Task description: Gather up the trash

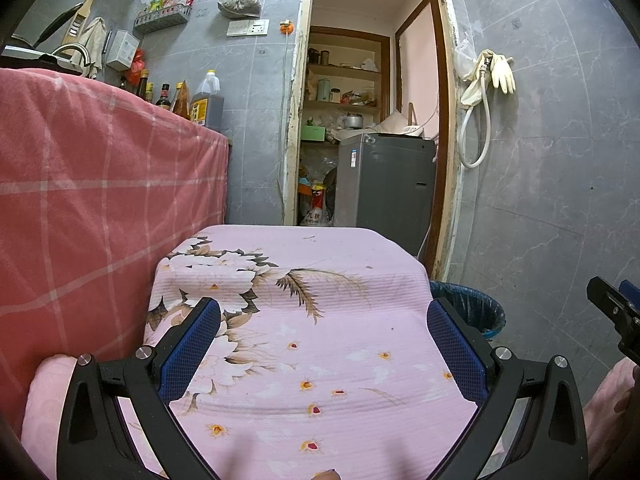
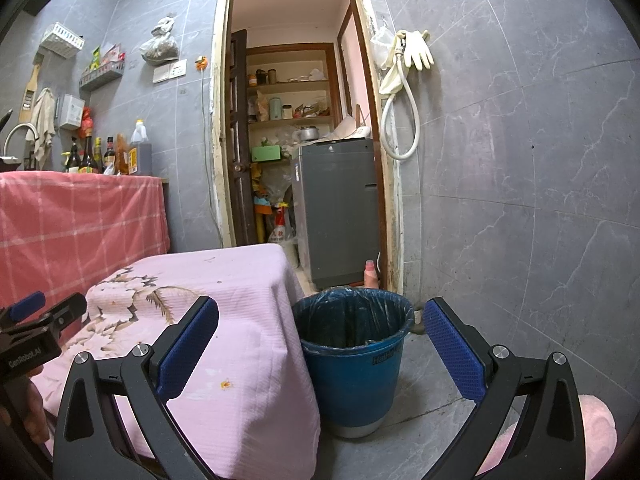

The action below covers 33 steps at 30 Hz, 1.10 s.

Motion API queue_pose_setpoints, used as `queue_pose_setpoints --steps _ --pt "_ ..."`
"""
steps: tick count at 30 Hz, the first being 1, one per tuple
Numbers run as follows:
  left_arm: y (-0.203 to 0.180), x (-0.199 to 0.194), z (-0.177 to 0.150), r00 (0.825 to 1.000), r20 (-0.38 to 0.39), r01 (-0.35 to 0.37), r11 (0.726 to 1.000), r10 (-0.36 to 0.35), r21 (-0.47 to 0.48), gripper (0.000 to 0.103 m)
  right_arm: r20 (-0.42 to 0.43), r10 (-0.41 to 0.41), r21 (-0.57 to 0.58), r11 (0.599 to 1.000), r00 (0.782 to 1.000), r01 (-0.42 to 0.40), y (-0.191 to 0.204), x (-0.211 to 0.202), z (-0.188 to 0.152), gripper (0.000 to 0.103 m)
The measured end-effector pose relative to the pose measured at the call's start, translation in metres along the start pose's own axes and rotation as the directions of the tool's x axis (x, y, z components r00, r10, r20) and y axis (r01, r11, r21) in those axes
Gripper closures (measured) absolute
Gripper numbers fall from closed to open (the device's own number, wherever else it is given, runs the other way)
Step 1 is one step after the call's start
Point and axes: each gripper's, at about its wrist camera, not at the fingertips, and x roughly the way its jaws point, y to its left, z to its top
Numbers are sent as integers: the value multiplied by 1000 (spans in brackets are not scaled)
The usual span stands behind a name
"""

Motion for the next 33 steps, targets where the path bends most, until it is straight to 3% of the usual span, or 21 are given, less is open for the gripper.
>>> queue_pose_setpoints --steps 33 --pt "-4 4 -3 1000 -24 3 1000 -3 25 2 -3 0 0 1000 1000 0 1 0 0 0"
